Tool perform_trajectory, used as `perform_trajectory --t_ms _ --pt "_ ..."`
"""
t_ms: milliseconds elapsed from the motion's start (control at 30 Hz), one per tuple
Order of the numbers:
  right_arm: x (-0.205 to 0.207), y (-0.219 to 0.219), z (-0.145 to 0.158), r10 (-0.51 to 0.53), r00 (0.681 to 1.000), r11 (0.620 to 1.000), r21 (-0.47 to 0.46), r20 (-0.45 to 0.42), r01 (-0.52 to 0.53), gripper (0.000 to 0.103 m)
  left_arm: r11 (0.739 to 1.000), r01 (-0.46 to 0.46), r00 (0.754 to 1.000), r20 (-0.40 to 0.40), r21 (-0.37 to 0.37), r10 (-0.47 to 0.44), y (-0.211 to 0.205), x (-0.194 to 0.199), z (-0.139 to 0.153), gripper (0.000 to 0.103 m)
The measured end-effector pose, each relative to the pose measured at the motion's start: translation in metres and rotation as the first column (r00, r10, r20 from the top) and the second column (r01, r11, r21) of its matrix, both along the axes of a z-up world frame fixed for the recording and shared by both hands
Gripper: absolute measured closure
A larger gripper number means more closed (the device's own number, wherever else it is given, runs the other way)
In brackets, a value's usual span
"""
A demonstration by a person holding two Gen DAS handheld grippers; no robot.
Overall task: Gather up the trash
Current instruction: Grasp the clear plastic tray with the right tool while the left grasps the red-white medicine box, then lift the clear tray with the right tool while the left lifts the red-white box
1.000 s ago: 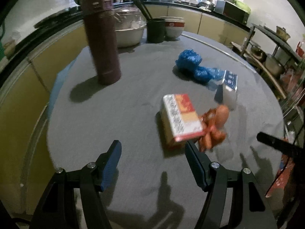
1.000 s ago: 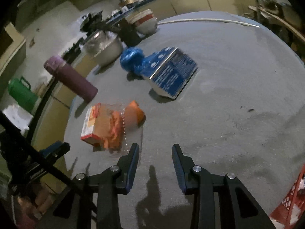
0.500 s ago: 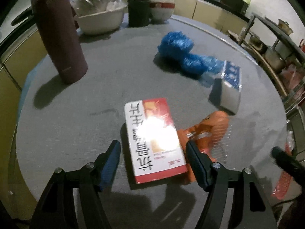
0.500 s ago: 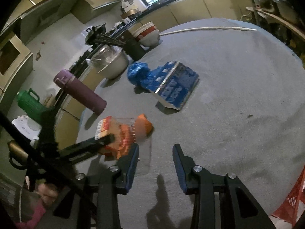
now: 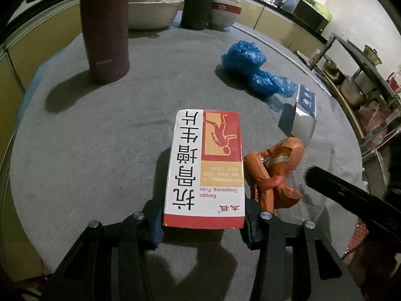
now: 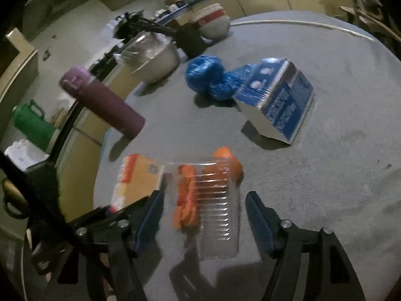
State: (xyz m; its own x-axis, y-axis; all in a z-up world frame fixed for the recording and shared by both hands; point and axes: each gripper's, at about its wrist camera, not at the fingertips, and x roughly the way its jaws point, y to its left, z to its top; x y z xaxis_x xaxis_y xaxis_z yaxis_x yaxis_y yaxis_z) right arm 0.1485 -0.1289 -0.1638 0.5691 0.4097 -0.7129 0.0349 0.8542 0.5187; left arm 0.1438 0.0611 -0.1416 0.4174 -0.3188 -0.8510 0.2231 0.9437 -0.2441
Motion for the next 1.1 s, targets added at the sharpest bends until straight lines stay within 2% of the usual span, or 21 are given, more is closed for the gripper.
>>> perform_trajectory --t_ms 167,300,533,833,1100 --pt "-0.018 -0.014 0.011 -0.016 0.998 1.000 -0.001 0.067 0.016 0.053 1.000 0.017 1.000 0.016 -0.012 -0.017 -0.001 -0.010 0.009 0.053" --pt "-0.041 -0.028 0.032 -0.028 0.989 0.996 -0.080 0.143 0.040 0.053 0.999 0.039 0.999 0.038 -0.020 -0.038 -0.006 -0.021 0.022 0.053" --pt "-0.073 -0.068 0.049 -0.091 0.975 0.996 0.039 0.202 0.085 0.053 0.997 0.078 0.990 0.120 0.018 -0.079 -0.022 -0.046 0.053 0.053" --pt "-0.116 -0.095 0.064 -0.126 0.955 0.992 0.032 0.267 0.122 0.054 0.992 0.122 0.980 0.155 0.008 -0.122 -0.040 -0.072 0.075 0.053" --pt "-0.141 -0.120 0.062 -0.168 0.947 0.986 0.050 0.273 0.161 0.054 0.984 0.132 0.960 0.233 0.117 -0.156 -0.072 -0.087 0.093 0.053"
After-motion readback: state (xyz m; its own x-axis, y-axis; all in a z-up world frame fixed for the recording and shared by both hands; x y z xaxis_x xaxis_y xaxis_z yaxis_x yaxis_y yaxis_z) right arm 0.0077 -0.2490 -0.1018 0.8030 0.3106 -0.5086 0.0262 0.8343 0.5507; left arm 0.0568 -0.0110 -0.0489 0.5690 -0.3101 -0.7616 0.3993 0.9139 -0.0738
